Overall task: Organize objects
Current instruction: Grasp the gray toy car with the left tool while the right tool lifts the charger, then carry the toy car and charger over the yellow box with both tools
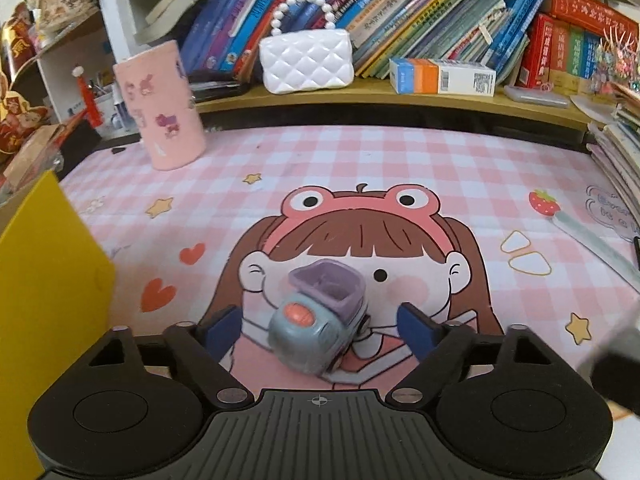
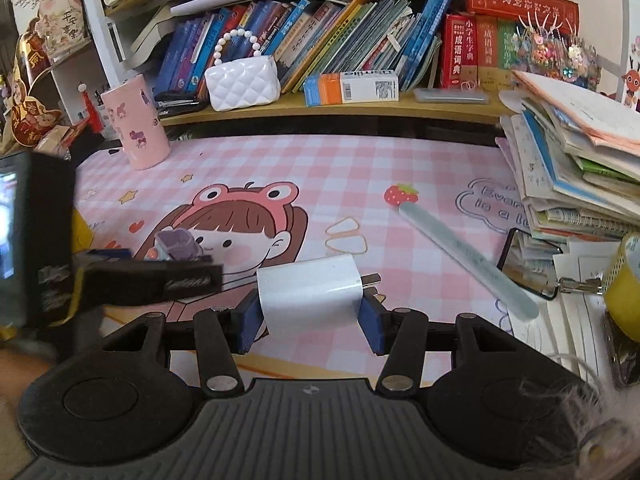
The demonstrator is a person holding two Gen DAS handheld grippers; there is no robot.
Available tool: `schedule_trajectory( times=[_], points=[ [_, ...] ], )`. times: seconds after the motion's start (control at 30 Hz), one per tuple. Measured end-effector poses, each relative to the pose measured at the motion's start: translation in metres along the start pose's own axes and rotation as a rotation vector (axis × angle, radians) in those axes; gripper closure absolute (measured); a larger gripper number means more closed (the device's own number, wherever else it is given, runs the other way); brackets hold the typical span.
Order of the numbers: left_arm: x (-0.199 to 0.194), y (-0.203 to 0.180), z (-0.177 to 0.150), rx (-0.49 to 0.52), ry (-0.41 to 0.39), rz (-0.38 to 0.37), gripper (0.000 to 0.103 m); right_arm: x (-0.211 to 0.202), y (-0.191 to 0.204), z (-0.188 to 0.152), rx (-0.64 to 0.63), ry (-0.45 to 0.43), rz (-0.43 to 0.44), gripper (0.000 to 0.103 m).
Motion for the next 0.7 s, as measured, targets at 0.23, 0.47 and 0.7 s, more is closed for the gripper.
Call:
schedule_trajectory(
  times=[0.23,0.47,0.7],
  points=[
    [0.006,0.004,-0.002,-0.015,0.018,-0.027,0.049,-0.008,-0.006,-0.005,0.026,0.009,-0.017,0.054],
    [-0.036,0.014,-0.007,-0.032,-0.017,-0.134,0.062,-0.016,-0.004,-0.013,0.035,0.018,-0.021,0.054],
    [-0.083,0.021,-0.031,-0.005,-0.034,-0.222,0.062,-0.031,0.017,-0.031,0.008,0.033,-0.013,0.054]
  ],
)
Point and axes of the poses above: each gripper's, at about its wrist camera, not at the fingertips, and x roughly the way its jaws point, y to its left, z to its top, the point moved 5 cm from there along x, roughly the way its jaws point, and after that the axes turned 10 degrees about x, right-handed, at the moved point
